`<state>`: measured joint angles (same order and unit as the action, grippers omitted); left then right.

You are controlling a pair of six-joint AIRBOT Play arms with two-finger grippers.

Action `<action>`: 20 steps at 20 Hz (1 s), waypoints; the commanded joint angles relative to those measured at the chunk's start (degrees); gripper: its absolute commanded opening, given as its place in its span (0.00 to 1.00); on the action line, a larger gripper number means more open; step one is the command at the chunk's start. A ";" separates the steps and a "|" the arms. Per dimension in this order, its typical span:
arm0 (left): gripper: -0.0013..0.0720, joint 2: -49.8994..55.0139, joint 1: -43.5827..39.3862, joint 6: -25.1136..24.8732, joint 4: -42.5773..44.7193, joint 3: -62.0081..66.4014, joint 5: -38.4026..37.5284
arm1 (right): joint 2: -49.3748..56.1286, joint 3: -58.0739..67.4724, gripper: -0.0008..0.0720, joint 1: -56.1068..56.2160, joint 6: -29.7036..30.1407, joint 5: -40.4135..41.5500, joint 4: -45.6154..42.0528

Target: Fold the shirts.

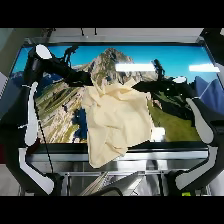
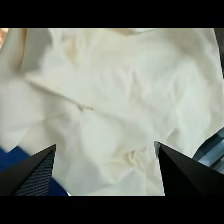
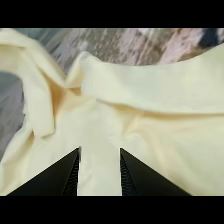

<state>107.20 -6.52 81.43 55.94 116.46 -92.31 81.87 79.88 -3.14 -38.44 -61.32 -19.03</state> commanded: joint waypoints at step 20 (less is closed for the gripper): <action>0.25 -27.08 4.42 -12.94 -4.85 -78.71 17.14 | -26.34 -34.42 0.29 -30.21 -10.86 -14.12 -11.74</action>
<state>78.22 -2.15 71.92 55.81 40.12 -77.58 56.01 47.09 -33.15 -49.34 -75.29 -30.83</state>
